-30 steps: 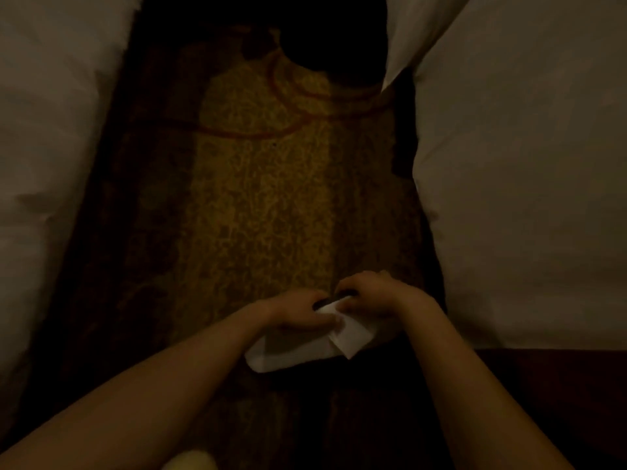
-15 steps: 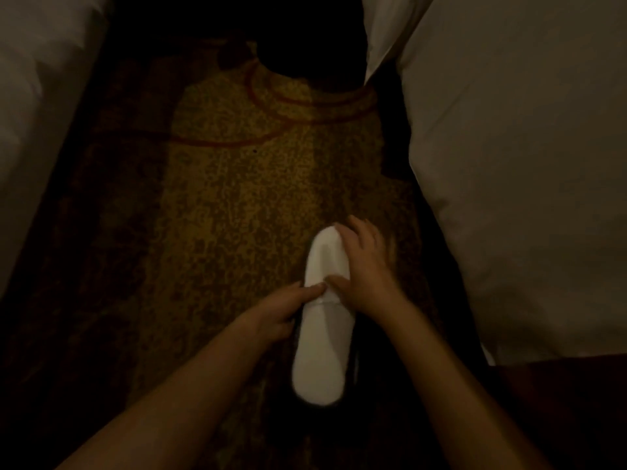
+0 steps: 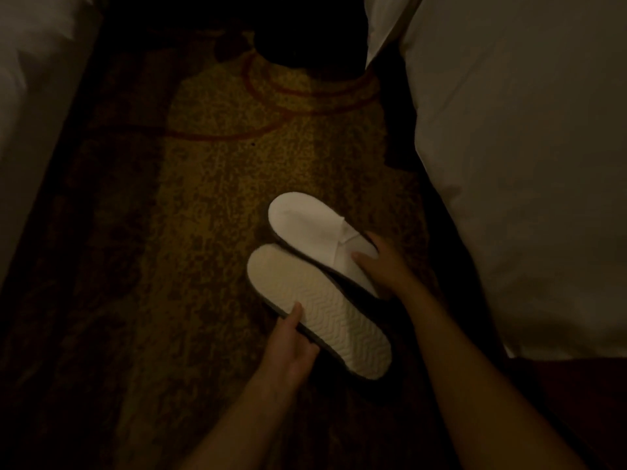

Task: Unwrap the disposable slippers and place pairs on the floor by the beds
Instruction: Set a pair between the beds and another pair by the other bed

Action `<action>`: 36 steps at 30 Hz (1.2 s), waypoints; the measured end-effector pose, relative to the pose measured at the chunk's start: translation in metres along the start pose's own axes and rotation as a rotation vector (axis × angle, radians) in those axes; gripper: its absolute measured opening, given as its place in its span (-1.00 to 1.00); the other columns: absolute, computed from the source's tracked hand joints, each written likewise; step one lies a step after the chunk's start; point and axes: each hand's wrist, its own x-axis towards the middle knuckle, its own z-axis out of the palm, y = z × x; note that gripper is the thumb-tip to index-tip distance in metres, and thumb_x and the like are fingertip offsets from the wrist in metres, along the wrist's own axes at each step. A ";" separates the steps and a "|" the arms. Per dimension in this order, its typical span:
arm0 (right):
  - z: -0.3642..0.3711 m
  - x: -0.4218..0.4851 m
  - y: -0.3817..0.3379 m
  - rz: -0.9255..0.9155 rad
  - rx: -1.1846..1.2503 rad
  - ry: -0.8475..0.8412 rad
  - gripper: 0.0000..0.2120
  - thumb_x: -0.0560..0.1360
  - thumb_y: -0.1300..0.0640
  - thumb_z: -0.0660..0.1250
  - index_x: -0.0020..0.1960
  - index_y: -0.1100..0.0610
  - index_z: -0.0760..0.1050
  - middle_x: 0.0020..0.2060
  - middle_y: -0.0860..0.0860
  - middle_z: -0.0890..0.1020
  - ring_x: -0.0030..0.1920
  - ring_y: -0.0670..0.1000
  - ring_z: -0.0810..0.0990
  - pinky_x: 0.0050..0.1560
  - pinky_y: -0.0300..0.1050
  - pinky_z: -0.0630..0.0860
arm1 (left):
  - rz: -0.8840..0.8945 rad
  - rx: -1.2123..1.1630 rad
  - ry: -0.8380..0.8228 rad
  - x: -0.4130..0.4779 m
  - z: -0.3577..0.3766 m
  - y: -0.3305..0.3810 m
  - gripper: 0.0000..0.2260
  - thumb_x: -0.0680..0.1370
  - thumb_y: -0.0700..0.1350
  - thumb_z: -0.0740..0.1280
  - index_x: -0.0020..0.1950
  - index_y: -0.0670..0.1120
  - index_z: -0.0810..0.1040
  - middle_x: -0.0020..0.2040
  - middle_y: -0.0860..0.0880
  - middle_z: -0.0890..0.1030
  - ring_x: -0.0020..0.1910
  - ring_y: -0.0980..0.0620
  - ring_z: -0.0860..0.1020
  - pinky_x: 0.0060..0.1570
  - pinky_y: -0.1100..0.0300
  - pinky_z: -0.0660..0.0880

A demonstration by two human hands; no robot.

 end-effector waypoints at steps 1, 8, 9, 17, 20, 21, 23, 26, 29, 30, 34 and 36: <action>0.002 0.010 0.002 0.016 -0.057 0.015 -0.47 0.55 0.05 0.24 0.48 0.05 0.20 0.45 0.12 0.27 0.41 0.17 0.27 0.43 0.02 0.23 | -0.022 -0.047 0.016 -0.002 -0.003 -0.004 -0.63 0.60 -0.13 0.17 0.42 -0.09 0.31 0.35 -0.19 0.45 0.24 -0.17 0.45 0.06 -0.08 0.45; 0.022 0.043 0.015 -0.027 -0.438 0.024 -0.44 0.55 -0.02 0.22 0.49 -0.03 0.12 0.46 0.16 0.15 0.42 0.22 0.12 0.45 0.11 0.12 | -0.017 -0.165 0.067 -0.008 -0.008 -0.011 -0.65 0.59 -0.16 0.18 0.38 -0.15 0.34 0.32 -0.21 0.46 0.14 -0.18 0.47 0.17 -0.08 0.39; 0.021 0.039 0.012 -0.061 -0.444 0.055 -0.41 0.54 0.00 0.24 0.50 -0.01 0.10 0.47 0.15 0.15 0.43 0.21 0.12 0.45 0.12 0.13 | -0.009 -0.168 0.077 -0.008 -0.007 -0.010 -0.65 0.59 -0.16 0.18 0.39 -0.15 0.33 0.32 -0.21 0.45 0.14 -0.18 0.47 0.17 -0.07 0.39; 0.015 -0.071 0.007 -0.365 -0.549 -0.436 -0.07 0.25 -0.31 0.36 0.49 -0.20 -0.02 0.52 -0.12 -0.01 0.50 -0.01 -0.06 0.50 0.13 -0.02 | 0.009 -0.163 0.056 -0.005 0.015 0.007 -0.58 0.59 -0.13 0.16 0.44 -0.21 0.24 0.35 -0.28 0.42 0.31 -0.23 0.40 0.27 -0.10 0.34; 0.014 -0.075 0.008 -0.369 -0.350 -0.360 -0.32 0.45 0.18 0.34 0.49 -0.06 0.15 0.47 0.00 0.20 0.46 0.04 0.19 0.44 0.01 0.23 | 0.036 -0.065 -0.005 -0.015 0.019 0.019 -0.58 0.56 -0.07 0.23 0.41 -0.12 0.30 0.29 -0.23 0.47 0.24 -0.21 0.47 0.14 -0.09 0.48; 0.011 -0.075 0.006 -0.347 -0.198 -0.359 -0.40 0.48 0.28 0.29 0.45 -0.03 0.23 0.42 0.02 0.31 0.42 0.01 0.29 0.41 -0.09 0.30 | 0.066 0.049 -0.017 -0.018 0.018 0.025 -0.62 0.55 -0.01 0.25 0.35 -0.05 0.36 0.23 -0.18 0.51 0.18 -0.17 0.51 0.04 -0.07 0.54; 0.002 -0.074 0.007 -0.245 0.065 -0.385 -0.52 0.52 0.33 0.25 0.33 -0.08 0.31 0.29 -0.08 0.43 0.28 -0.12 0.43 0.23 -0.45 0.37 | 0.188 0.349 0.065 -0.023 0.016 0.041 -0.73 0.54 0.09 0.24 0.18 0.00 0.45 0.06 -0.09 0.56 0.02 -0.08 0.57 -0.16 0.02 0.58; -0.010 -0.071 0.014 -0.091 0.071 -0.455 -0.58 0.51 0.27 0.29 0.28 -0.08 0.35 0.13 -0.15 0.46 0.11 -0.16 0.49 -0.13 -0.65 0.37 | 0.564 0.844 0.417 -0.016 0.004 0.071 -0.60 0.54 0.08 0.25 0.31 -0.07 0.36 0.22 -0.15 0.48 0.10 -0.13 0.53 -0.04 0.07 0.52; -0.012 -0.063 0.019 0.003 -0.035 -0.537 -0.59 0.46 0.30 0.34 0.28 0.06 0.45 0.07 -0.11 0.49 0.11 -0.09 0.47 -0.16 -0.55 0.42 | 0.671 1.227 0.455 0.000 -0.008 0.091 -0.50 0.51 0.06 0.30 0.42 0.00 0.29 0.43 -0.16 0.29 0.33 -0.16 0.36 0.27 -0.01 0.37; -0.011 -0.062 0.020 0.039 -0.012 -0.556 -0.61 0.45 0.31 0.36 0.23 0.04 0.48 0.07 -0.08 0.52 0.10 -0.08 0.49 -0.11 -0.46 0.44 | 0.635 1.306 0.386 0.005 -0.010 0.093 -0.55 0.53 0.02 0.30 0.40 -0.01 0.34 0.42 -0.15 0.34 0.34 -0.15 0.37 0.29 -0.01 0.37; -0.010 -0.061 0.029 0.129 -0.014 -0.518 -0.70 0.43 0.25 0.41 0.16 0.15 0.55 0.08 0.08 0.60 -0.03 -0.06 0.54 -0.18 -0.41 0.47 | 0.611 1.550 0.256 0.019 -0.025 0.087 -0.69 0.54 -0.11 0.29 0.27 -0.13 0.51 0.29 -0.19 0.51 0.25 -0.15 0.47 0.25 0.03 0.41; -0.012 -0.062 0.036 0.151 -0.062 -0.401 -0.70 0.43 0.19 0.43 0.13 0.24 0.54 0.05 0.10 0.58 -0.05 -0.03 0.53 -0.27 -0.42 0.44 | 0.622 1.605 0.293 0.022 -0.033 0.080 -0.67 0.54 -0.12 0.30 0.28 -0.15 0.50 0.28 -0.23 0.50 0.25 -0.17 0.47 0.24 0.02 0.41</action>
